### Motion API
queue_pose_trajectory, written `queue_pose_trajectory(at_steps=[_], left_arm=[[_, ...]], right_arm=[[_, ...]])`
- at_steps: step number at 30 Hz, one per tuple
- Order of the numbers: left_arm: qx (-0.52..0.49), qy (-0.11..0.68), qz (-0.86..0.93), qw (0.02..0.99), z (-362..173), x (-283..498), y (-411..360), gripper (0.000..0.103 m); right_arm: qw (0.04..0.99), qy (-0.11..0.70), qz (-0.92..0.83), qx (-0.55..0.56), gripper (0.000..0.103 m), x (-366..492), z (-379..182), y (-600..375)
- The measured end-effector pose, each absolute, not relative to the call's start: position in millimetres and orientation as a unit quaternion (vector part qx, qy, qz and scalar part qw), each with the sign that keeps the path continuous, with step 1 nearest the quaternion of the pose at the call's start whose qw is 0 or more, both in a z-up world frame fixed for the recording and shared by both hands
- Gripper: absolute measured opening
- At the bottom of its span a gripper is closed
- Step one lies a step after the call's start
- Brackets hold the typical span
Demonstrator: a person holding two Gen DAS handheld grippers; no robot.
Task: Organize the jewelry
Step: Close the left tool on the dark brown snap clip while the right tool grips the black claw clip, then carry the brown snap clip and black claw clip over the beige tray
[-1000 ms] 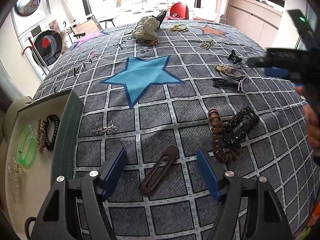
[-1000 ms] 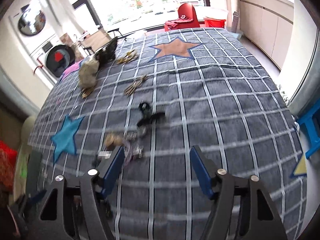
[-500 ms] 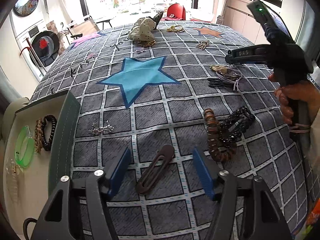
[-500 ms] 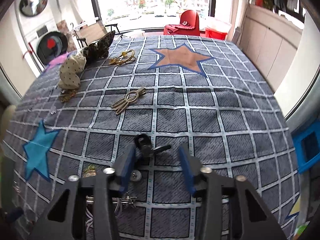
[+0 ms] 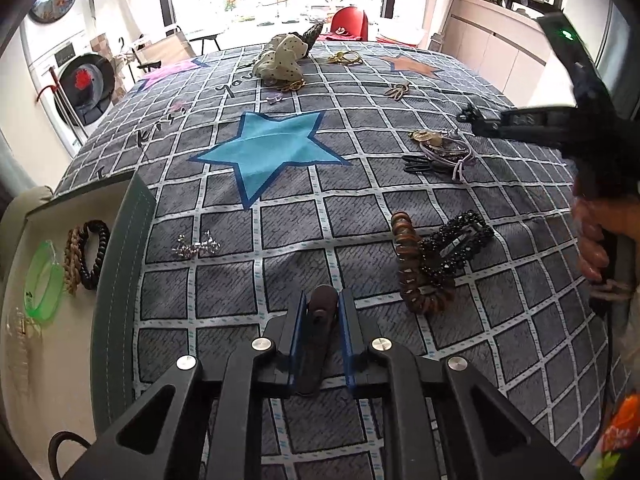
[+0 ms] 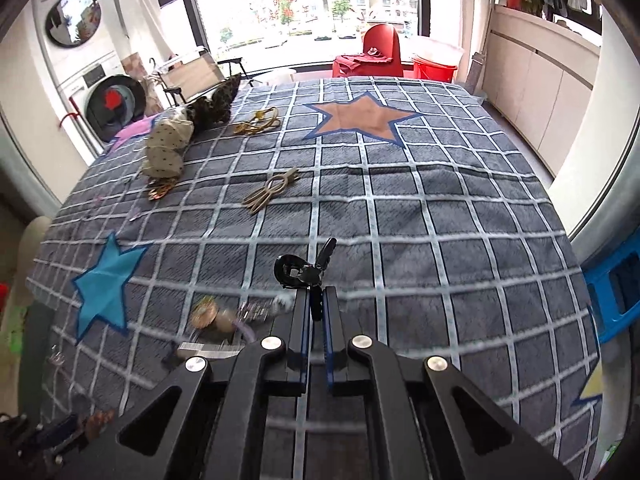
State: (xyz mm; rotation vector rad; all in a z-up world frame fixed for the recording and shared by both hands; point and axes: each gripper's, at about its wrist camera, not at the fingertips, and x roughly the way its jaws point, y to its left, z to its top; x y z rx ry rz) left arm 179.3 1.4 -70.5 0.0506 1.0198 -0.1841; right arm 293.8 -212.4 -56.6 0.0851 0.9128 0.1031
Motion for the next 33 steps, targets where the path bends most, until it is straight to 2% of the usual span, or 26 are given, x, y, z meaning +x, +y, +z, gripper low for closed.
queue_pose_trajectory(at_steps=[13, 33], left_arm=[[0.006, 0.487, -0.087, 0.869, -60, 158, 4, 0.018], [-0.021, 0.433, -0.076, 0.898, -11, 108, 45, 0.018]], right_arm=[[0.882, 0.450, 0.099, 0.097, 0.006, 219, -46, -216], [0.883, 0.436, 0.156, 0.080, 0.006, 142, -10, -154]])
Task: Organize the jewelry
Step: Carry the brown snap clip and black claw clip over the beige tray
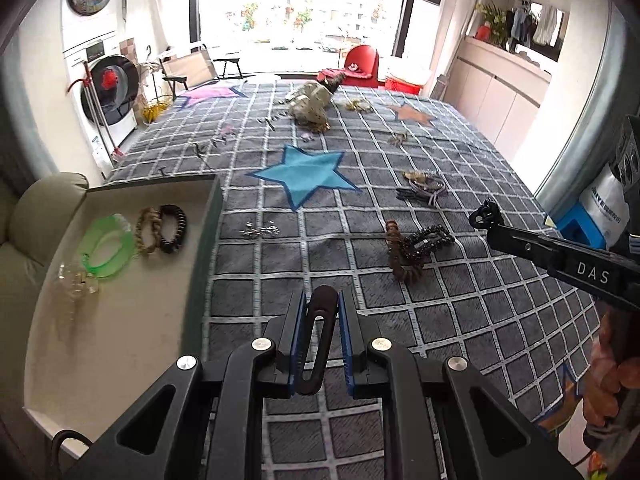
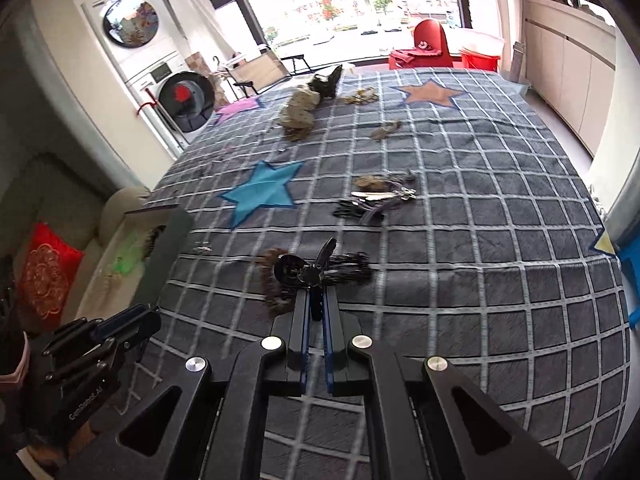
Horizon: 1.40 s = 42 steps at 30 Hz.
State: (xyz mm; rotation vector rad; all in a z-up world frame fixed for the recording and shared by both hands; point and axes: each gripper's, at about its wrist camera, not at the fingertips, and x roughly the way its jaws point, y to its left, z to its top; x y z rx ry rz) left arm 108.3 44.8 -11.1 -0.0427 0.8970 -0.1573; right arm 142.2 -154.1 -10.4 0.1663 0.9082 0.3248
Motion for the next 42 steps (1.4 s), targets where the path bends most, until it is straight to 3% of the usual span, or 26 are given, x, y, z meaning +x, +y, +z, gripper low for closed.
queue_pose_trajectory(at_steps=[11, 23, 42], left_arm=[[-0.056, 0.399, -0.027, 0.915, 8, 84, 119, 0.018], [-0.092, 0.406, 0.058, 0.908, -12, 65, 207, 0.018], [-0.101, 0.444, 0.109, 0.883, -53, 75, 251, 0.018]], right_arm=[[0.877, 0.426, 0.216, 0.058, 0.006, 132, 10, -88], [0.853, 0.437, 0.285, 0.021, 0.006, 132, 9, 0], [0.801, 0.482, 0.351, -0.042, 0.006, 148, -27, 115]])
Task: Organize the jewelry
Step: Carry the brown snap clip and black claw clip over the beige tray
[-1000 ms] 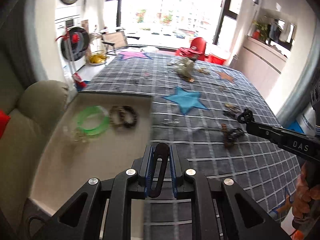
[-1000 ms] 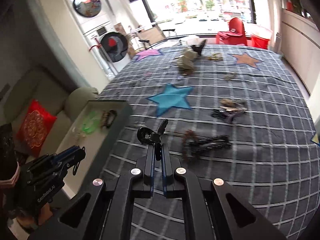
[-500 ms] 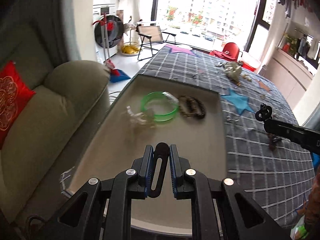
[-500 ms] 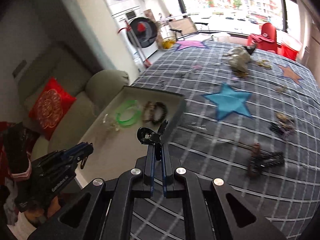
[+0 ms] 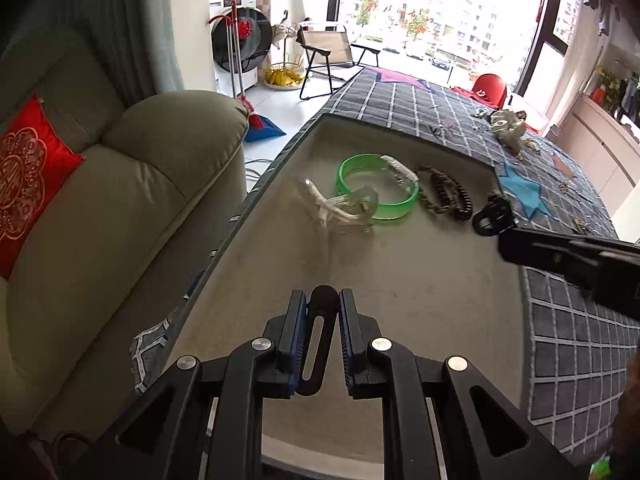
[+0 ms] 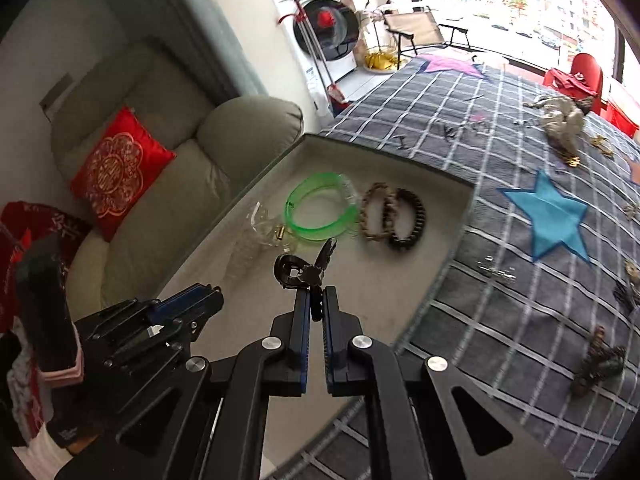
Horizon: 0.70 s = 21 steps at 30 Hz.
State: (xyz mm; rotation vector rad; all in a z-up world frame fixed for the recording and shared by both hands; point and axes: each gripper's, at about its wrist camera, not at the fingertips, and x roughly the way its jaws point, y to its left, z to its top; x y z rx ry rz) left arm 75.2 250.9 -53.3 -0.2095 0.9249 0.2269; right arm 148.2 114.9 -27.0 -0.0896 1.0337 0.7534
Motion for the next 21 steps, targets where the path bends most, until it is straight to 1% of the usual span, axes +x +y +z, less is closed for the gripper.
queue_pose_trajectory(at_steps=[10, 15, 21], left_arm=[[-0.110, 0.461, 0.121, 0.872, -68, 86, 261, 0.018], [-0.098, 0.464, 0.130, 0.871, -71, 88, 258, 0.018], [-0.091, 0.470, 0.139, 0.867, -72, 90, 257, 0.019]], right_arm=[[0.788, 0.512, 0.337, -0.058, 0.006, 174, -59, 140], [0.785, 0.523, 0.324, -0.073, 0.006, 182, -77, 147], [0.787, 0.518, 0.326, -0.077, 0.007, 180, -77, 147]])
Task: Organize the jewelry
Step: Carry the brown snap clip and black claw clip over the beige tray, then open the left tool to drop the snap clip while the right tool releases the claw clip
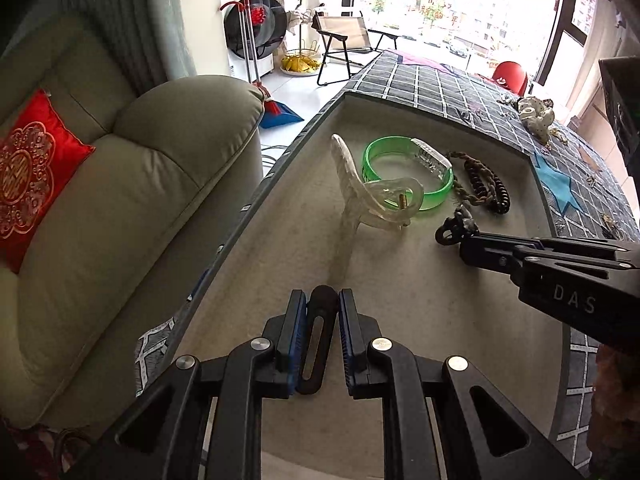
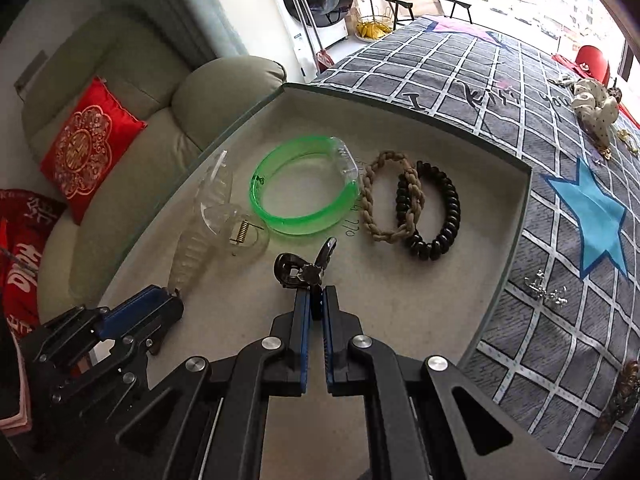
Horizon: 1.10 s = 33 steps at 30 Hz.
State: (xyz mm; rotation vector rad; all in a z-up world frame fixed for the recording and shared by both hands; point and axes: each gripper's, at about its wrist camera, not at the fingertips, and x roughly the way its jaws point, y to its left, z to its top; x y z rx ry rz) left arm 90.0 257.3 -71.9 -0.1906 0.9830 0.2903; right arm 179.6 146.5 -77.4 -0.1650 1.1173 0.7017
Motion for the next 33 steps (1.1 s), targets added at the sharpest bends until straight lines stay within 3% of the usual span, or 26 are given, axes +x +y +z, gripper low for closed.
queue_pose_trajectory(at_steps=[16, 18, 19, 22, 24, 26, 29, 33], left_arm=[[-0.087, 0.488, 0.151, 0.855, -73, 92, 254, 0.020], [-0.084, 0.488, 0.153, 0.855, -73, 92, 253, 0.070], [-0.083, 0.483, 0.160, 0.857, -71, 90, 253, 0.101], [-0.063, 0.464, 0.166, 0.868, -61, 86, 248, 0.102], [-0.069, 0.467, 0.160, 0.867, -61, 87, 249, 0.102], [-0.068, 0.467, 0.158, 0.867, -60, 86, 248, 0.102], [-0.066, 0.465, 0.154, 0.869, -58, 86, 245, 0.102], [-0.073, 0.456, 0.154, 0.874, -53, 84, 243, 0.102]], right_arm=[[0.778, 0.529, 0.335, -0.048, 0.009, 183, -78, 140], [0.776, 0.531, 0.338, -0.044, 0.010, 184, -78, 140], [0.775, 0.532, 0.340, -0.040, 0.011, 184, -78, 140], [0.770, 0.533, 0.350, -0.014, 0.020, 187, -74, 136], [0.774, 0.528, 0.350, -0.001, 0.042, 190, -67, 132], [0.777, 0.521, 0.352, 0.013, 0.056, 191, -60, 127], [0.779, 0.515, 0.356, 0.028, 0.058, 193, -51, 120], [0.783, 0.508, 0.356, 0.046, 0.076, 191, -43, 109]])
